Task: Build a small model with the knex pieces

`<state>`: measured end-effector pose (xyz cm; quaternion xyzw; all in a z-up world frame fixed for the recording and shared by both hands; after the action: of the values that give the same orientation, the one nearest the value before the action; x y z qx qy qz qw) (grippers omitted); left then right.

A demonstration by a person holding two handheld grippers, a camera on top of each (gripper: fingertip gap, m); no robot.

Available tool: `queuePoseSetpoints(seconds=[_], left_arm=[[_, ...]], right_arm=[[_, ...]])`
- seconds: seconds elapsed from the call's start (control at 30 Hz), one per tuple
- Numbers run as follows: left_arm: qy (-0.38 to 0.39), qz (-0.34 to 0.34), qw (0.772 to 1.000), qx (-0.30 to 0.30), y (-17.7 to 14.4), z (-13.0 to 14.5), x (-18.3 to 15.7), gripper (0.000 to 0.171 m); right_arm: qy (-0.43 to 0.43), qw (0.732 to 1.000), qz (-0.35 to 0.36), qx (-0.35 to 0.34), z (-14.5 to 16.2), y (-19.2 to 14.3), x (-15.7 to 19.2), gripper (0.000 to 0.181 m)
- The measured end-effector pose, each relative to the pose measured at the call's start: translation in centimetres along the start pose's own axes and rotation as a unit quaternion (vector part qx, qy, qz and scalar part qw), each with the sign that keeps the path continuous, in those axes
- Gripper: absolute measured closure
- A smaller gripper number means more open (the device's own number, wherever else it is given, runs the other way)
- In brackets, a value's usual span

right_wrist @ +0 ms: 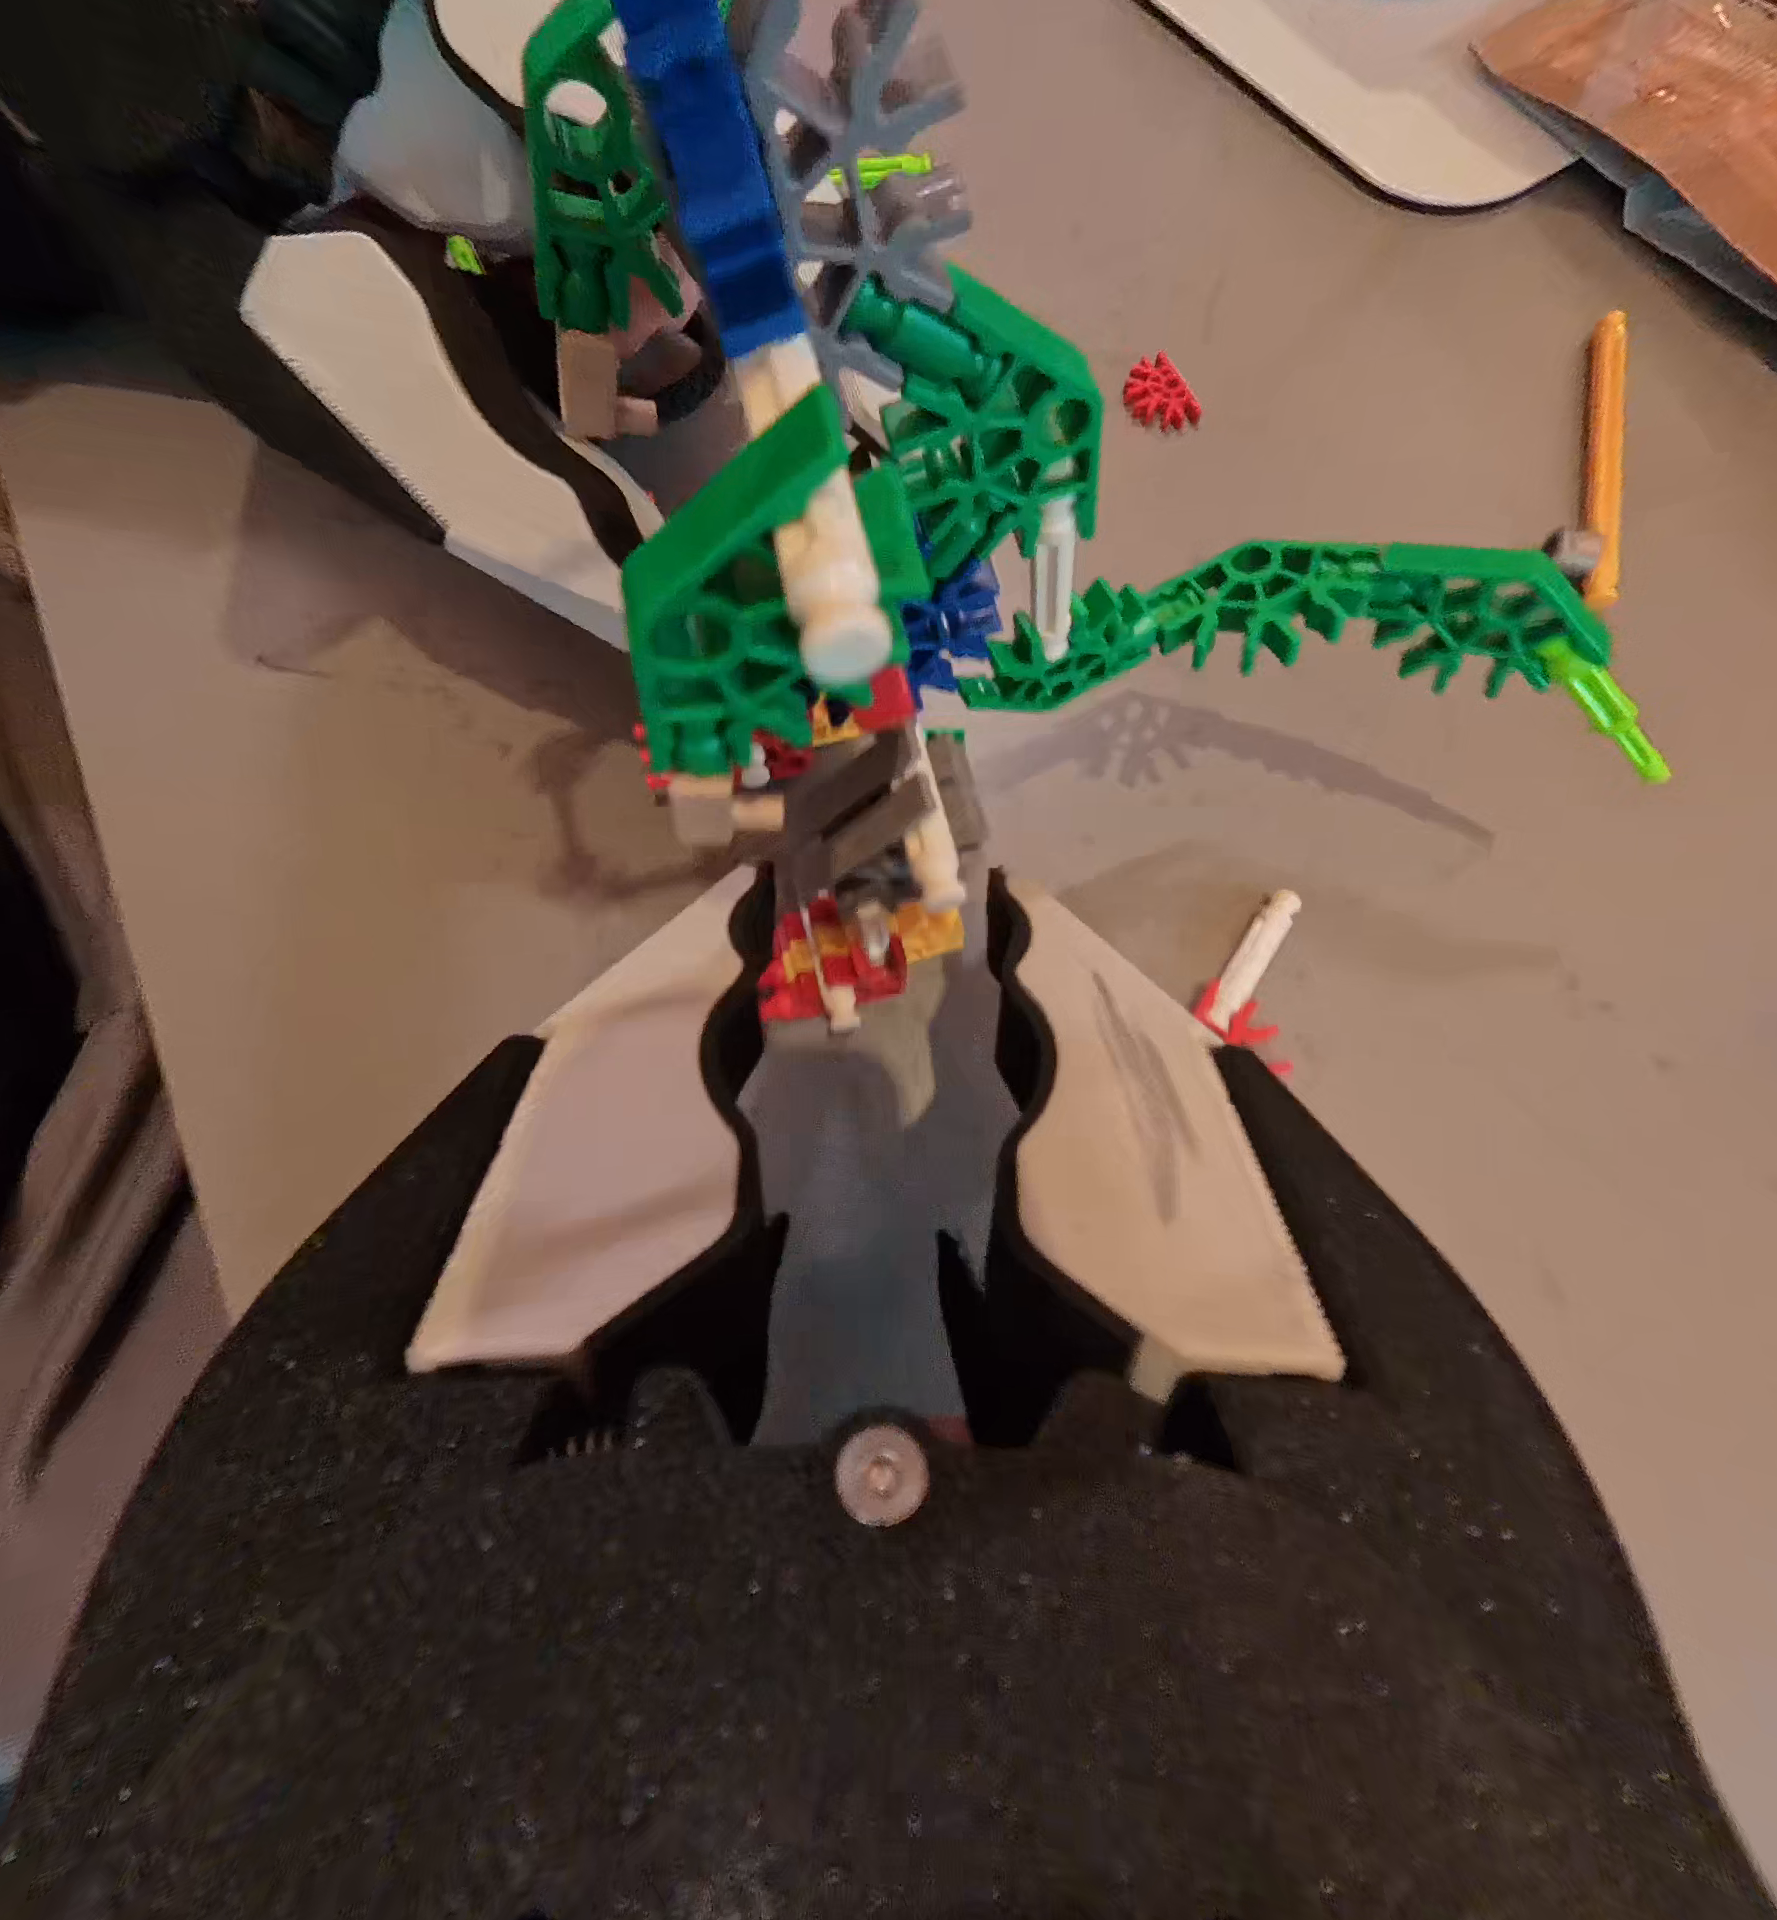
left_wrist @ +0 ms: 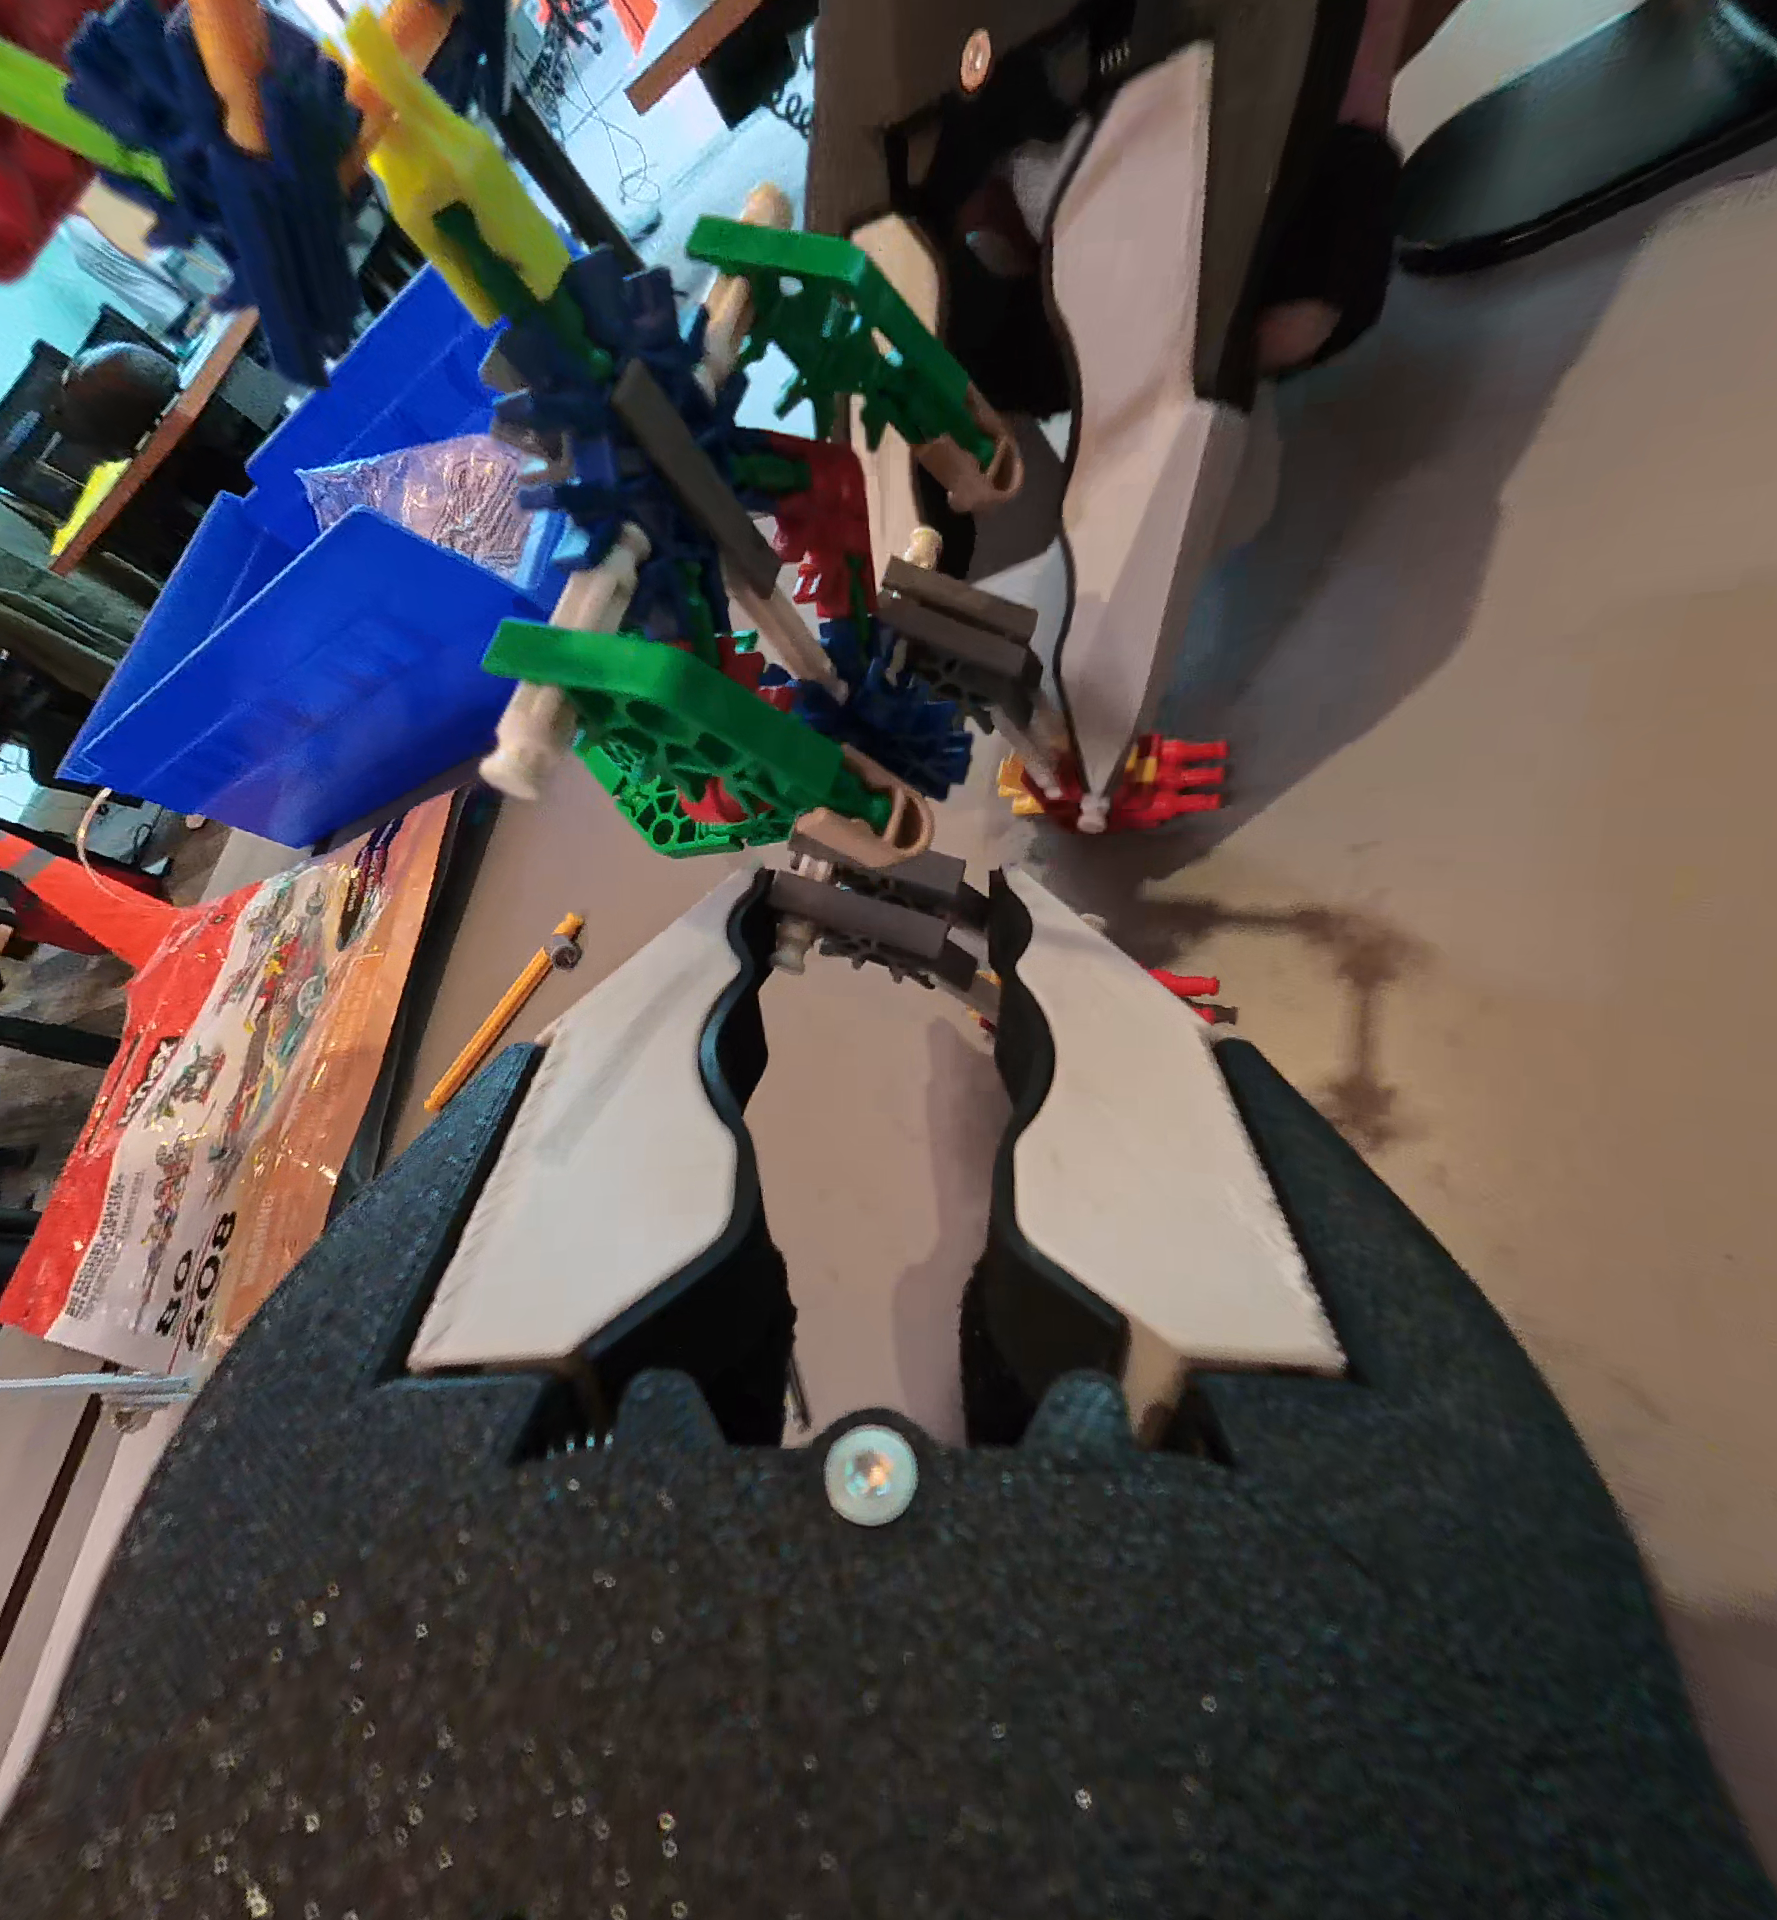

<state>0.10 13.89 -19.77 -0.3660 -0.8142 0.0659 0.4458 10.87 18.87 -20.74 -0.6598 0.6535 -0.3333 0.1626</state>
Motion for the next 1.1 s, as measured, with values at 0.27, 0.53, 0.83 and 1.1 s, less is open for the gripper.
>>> queuePoseSetpoints(seconds=[0.27,0.53,0.83,1.1], left_arm=[[0.008,-0.008,1.0,-0.014,0.0,0.1,-0.2,0.133],[0.009,-0.006,1.0,-0.015,0.0,0.1,-0.2,0.133],[0.003,-0.006,1.0,-0.015,0.0,0.1,-0.2,0.133],[-0.002,-0.003,1.0,-0.013,0.0,0.0,-0.3,0.133]], right_arm=[[0.028,0.987,-0.02,-0.156,-4.0,-9.0,-0.2,0.139],[0.044,0.968,-0.131,-0.211,-9.7,-8.5,1.4,0.146],[-0.076,0.958,-0.059,-0.268,-10.5,-8.5,2.4,0.175],[-0.122,0.952,-0.015,-0.281,-10.1,-8.7,3.0,0.172]])
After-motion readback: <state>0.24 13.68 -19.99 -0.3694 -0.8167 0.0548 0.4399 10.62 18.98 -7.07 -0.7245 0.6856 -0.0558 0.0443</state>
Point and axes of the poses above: each gripper's, where its closed fingertips meet, y out along the fingers, z out of its underside, x = y × z across the jaws, the point moved 6 cm from there along -y, back along the fingers, and after that the axes turned 13 degrees about y, right-handed, at the moved point
